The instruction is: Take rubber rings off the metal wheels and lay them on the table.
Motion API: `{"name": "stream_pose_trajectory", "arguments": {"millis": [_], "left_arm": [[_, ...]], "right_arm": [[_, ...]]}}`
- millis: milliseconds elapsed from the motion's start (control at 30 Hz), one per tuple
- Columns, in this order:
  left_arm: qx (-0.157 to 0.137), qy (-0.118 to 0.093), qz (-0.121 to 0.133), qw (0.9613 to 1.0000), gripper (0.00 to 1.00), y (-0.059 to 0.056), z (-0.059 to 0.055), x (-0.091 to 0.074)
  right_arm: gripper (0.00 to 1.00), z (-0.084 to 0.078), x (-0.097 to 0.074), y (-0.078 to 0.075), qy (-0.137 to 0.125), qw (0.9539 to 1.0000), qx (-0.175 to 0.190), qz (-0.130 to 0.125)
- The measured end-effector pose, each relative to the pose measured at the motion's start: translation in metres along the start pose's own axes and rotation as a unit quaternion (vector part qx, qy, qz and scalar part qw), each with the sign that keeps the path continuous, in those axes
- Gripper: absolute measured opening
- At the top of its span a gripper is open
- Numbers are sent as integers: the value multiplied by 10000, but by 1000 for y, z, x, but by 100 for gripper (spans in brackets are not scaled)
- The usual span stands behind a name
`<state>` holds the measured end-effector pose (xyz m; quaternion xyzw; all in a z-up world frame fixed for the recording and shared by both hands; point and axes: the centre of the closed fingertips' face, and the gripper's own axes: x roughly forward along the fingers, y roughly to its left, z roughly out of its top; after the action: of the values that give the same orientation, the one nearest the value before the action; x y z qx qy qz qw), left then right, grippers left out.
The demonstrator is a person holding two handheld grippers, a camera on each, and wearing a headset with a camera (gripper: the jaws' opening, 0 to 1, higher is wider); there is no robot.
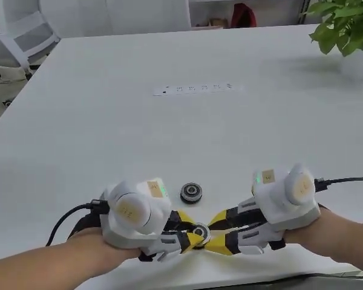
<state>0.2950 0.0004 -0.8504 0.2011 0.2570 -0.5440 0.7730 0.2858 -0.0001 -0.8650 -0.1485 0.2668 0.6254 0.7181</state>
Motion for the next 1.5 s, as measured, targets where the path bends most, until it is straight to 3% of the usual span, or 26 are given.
{"name": "stream_pose_trajectory", "arguments": {"millis": [100,133,333,467,633,700,900,967,1200,1233,1267,1300,1333,1500], "left_arm": [[9,0,3,10000,13,0,0,0],[4,-4,7,10000,13,0,0,1],[-6,-19,25,10000,13,1,1,1],[7,-27,30,10000,13,0,1,1],[17,-46,34,10000,13,0,1,1],[40,-46,35,10000,13,0,1,1],[110,-41,41,9999,13,0,1,0],[116,-42,43,9999,13,0,1,0],[124,-47,39,9999,12,0,1,0],[123,-47,38,9999,12,0,1,0],[126,-47,41,9999,12,0,1,0],[127,-47,50,9999,12,0,1,0],[127,-47,52,9999,12,0,1,0],[133,-42,64,9999,12,0,0,0]], "right_arm": [[7,-4,-3,-2,69,10000,27,-26],[5,-5,-3,-2,47,9997,227,-34],[4,-5,-2,-3,19,9992,393,-14],[1,-7,-2,-5,-31,9962,876,-5],[0,-7,-2,-6,-33,9933,1154,-8],[0,-7,-3,-6,-93,9898,1422,-7],[0,-7,-4,-7,-189,9838,1781,11],[0,-6,-6,-8,-293,9773,2098,23],[0,-2,-10,-10,-475,9716,2320,15],[0,3,-13,-14,-637,9682,2421,-21],[0,8,-14,-13,-801,9612,2639,33],[0,7,-14,-13,-799,9609,2652,50],[0,3,-14,-13,-696,9649,2531,10],[0,7,-14,-11,-818,9587,2721,87]]}}
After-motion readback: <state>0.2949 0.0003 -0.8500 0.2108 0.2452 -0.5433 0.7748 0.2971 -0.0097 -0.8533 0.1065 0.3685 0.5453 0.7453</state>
